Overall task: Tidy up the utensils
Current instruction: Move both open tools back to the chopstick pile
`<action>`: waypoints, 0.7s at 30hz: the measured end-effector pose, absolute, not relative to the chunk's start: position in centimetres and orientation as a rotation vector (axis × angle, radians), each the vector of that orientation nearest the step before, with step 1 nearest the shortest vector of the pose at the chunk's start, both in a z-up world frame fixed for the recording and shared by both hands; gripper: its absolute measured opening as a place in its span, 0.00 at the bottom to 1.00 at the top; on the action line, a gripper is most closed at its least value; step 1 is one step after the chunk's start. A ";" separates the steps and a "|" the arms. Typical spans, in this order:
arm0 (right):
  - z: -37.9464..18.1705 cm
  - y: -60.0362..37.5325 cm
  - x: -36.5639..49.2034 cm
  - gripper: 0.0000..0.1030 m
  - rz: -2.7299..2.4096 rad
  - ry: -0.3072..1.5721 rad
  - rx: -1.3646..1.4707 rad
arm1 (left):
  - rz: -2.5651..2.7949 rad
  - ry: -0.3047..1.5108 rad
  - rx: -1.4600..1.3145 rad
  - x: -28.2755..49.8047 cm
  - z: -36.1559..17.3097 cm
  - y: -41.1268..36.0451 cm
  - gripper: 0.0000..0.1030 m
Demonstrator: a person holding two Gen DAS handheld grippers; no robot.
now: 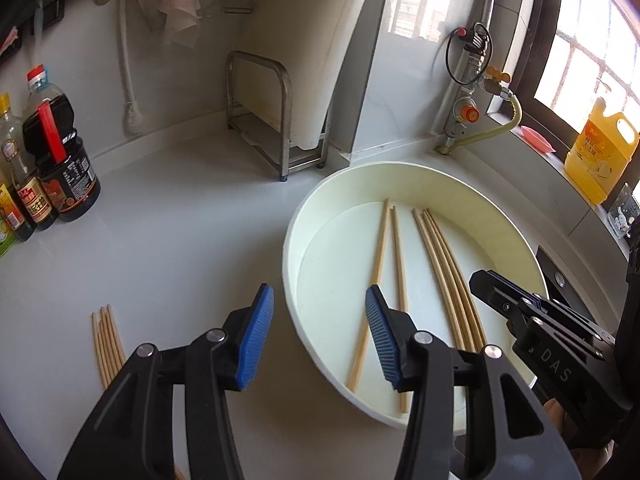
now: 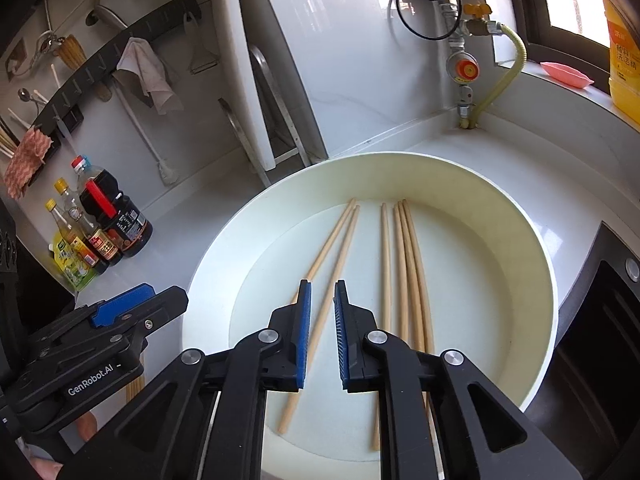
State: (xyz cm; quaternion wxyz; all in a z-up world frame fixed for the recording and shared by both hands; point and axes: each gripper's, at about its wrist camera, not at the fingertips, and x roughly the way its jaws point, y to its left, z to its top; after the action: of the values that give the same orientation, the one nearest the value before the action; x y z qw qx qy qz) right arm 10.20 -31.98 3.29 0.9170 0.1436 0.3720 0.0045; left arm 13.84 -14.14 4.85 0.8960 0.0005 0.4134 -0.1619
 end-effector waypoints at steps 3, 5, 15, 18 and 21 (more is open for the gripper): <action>3.6 -30.6 10.2 0.13 0.037 0.766 0.269 | -0.312 0.846 -0.020 13.3 5.3 -12.6 0.49; 3.8 -29.6 10.1 0.13 0.054 0.764 0.253 | -0.296 0.838 -0.029 13.0 5.6 -11.6 0.49; 4.4 -25.8 9.6 0.20 0.131 0.754 0.194 | -0.211 0.802 -0.063 10.9 6.2 -6.7 0.57; 4.5 -24.5 9.4 0.25 0.147 0.751 0.174 | -0.187 0.804 -0.078 10.4 6.0 -5.1 0.57; 4.4 -23.3 9.4 0.26 0.167 0.756 0.148 | -0.160 0.803 -0.095 9.8 5.8 -3.6 0.61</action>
State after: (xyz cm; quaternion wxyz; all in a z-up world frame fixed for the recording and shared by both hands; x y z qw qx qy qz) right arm 9.40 -23.25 4.38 0.9234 0.0722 0.3681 0.0813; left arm 9.78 -3.61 5.82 0.9163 -0.0460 0.3901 -0.0778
